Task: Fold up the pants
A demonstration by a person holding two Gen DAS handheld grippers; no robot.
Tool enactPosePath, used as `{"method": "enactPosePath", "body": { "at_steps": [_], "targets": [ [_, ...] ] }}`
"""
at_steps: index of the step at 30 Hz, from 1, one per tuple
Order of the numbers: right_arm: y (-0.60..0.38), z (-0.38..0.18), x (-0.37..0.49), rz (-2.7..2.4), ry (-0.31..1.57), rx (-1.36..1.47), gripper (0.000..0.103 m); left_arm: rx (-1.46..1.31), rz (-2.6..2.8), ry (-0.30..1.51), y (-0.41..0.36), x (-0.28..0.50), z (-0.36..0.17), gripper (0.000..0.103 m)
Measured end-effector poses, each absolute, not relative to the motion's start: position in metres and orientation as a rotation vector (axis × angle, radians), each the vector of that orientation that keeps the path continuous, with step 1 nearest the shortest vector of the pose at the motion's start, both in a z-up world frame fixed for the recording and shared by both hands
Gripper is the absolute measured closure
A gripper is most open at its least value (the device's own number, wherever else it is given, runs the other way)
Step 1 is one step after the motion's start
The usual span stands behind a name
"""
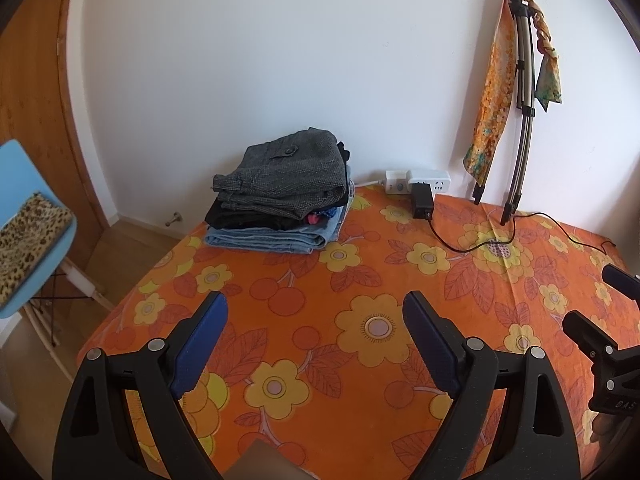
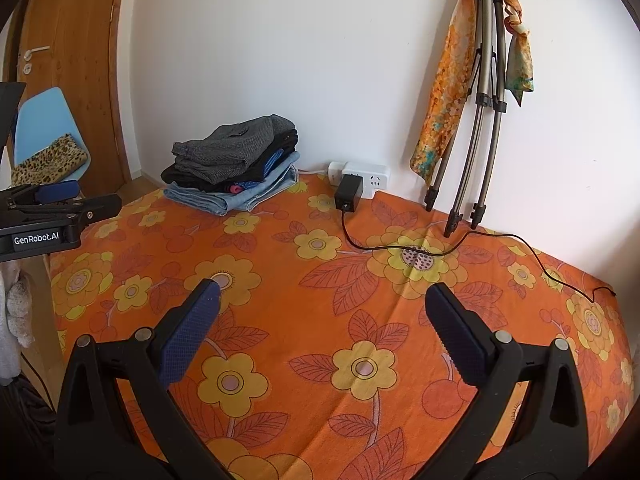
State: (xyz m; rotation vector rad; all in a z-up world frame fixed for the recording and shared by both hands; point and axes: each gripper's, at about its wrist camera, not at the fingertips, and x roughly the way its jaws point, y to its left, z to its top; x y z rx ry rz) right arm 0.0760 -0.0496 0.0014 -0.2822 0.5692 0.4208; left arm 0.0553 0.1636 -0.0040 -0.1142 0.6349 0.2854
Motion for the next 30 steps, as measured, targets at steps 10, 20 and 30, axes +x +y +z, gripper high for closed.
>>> {"method": "enactPosePath", "body": {
  "at_steps": [10, 20, 30],
  "targets": [
    [-0.0493, 0.0007, 0.0759, 0.423, 0.57, -0.283, 0.0, -0.126, 0.284, 0.636, 0.1667, 0.055, -0.004, 0.014],
    [-0.0487, -0.0003, 0.0762, 0.421, 0.572, -0.282, 0.0, -0.12, 0.287, 0.622, 0.166, 0.0532, -0.002, 0.014],
    [-0.0495, -0.0022, 0.0753, 0.419, 0.576, -0.274, 0.0, -0.103, 0.293, 0.583, 0.163, 0.049, 0.0013, 0.014]
  ]
}}
